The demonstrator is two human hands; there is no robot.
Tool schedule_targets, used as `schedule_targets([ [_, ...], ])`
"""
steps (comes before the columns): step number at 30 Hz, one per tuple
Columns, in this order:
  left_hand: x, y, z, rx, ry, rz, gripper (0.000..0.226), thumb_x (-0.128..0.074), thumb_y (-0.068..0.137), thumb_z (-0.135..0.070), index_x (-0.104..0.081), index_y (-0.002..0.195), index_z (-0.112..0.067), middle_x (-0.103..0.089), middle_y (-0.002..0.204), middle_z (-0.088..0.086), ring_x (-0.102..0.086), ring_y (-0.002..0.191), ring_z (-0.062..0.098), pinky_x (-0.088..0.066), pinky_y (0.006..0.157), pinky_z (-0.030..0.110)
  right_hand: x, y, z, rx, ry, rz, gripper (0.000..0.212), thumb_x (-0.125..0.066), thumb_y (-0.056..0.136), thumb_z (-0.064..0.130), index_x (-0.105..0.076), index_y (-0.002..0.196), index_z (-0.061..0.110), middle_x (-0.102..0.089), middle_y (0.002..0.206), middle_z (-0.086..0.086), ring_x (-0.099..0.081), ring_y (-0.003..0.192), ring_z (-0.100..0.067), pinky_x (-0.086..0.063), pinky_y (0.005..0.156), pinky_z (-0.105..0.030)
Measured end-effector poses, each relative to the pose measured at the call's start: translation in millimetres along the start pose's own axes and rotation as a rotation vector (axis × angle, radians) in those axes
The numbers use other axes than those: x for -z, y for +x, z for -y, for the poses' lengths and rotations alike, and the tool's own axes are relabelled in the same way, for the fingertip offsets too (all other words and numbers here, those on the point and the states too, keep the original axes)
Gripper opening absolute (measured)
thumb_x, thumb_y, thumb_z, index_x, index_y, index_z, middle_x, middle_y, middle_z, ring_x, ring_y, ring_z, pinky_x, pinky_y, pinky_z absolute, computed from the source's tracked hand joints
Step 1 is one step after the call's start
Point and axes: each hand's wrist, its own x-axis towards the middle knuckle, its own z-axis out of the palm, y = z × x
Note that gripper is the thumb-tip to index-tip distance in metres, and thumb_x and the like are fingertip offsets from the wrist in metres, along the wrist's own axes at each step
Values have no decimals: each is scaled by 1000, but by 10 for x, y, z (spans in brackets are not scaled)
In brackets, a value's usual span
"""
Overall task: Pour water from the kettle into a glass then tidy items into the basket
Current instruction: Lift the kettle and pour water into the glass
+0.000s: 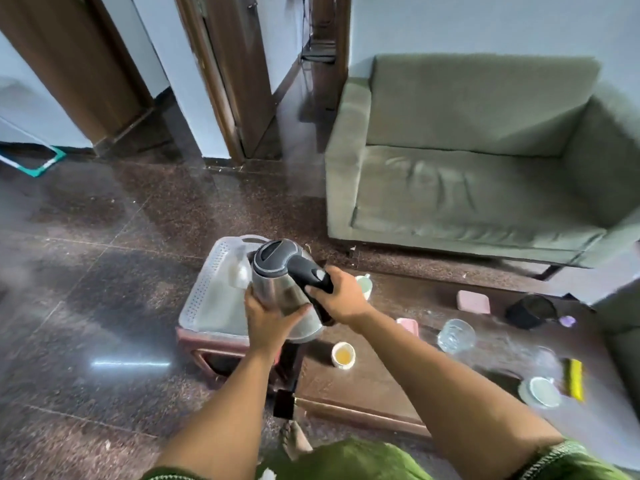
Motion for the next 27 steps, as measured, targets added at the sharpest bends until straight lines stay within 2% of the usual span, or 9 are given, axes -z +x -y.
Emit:
schedule_targets([
  [3,-402,-441,-205,-39,-84,96,109,-99,39,-31,-38,128,-16,-55,121,-4,-55,112,11,-46,99,29,506,-407,-225,-31,-56,-36,30,-72,82,33,-62,96,8,-64,87,-6,-57,81,-23,-39,68,-29],
  [5,-668,-744,-294,-78,-107,153,106,-98,42,-26,-39,129,-13,-54,118,-10,-53,109,4,-41,90,9,802,-674,-418,-81,-68,-71,26,-73,79,37,-59,83,16,-62,78,0,-56,74,-20,-39,61,-25],
  [7,-940,-1001,-355,-80,-141,248,102,-98,42,-23,-41,126,-15,-55,113,-16,-56,104,1,-40,81,2,1039,-925,-609,-152,-56,-152,30,-76,75,43,-54,68,23,-57,65,6,-52,64,-14,-37,54,-21],
  [11,-1430,-1382,-445,34,-93,499,104,-97,33,-46,-45,122,-26,-62,116,-10,-60,105,9,-50,90,30,1409,-1328,-928,-313,44,-368,53,-71,70,64,-50,52,18,-51,47,8,-49,50,-9,-37,49,-25],
  [14,-1722,-1600,-480,127,-56,612,117,-95,28,-51,-37,127,-26,-57,122,-7,-57,108,15,-49,96,39,1625,-1541,-1174,-408,127,-428,63,-56,72,75,-50,51,15,-54,47,4,-54,52,-15,-42,54,-32],
  [16,-1903,-1713,-459,158,-15,671,117,-96,32,-49,-31,127,-26,-55,121,-7,-55,109,18,-48,98,40,1720,-1632,-1364,-438,185,-463,63,-49,81,68,-57,55,10,-57,50,0,-53,54,-15,-42,59,-35],
  [19,-2221,-1801,-338,214,17,771,103,-96,43,-39,-30,121,-29,-54,114,-8,-54,106,18,-46,94,35,1818,-1701,-1629,-510,182,-490,52,-49,94,45,-66,68,4,-61,55,-4,-54,56,-15,-42,62,-31],
  [24,-2681,-1894,-180,272,57,915,105,-93,42,-49,-38,127,-22,-58,127,-1,-57,110,18,-48,97,37,1940,-1694,-2069,-667,123,-470,52,-44,92,49,-58,57,12,-60,50,-3,-60,57,-21,-45,63,-33],
  [27,-2904,-1876,-110,328,44,995,97,-92,53,-44,-37,130,-20,-55,132,1,-54,112,18,-47,99,37,2024,-1619,-2239,-729,118,-511,53,-44,94,43,-54,52,11,-61,52,-6,-60,59,-25,-44,61,-33],
])
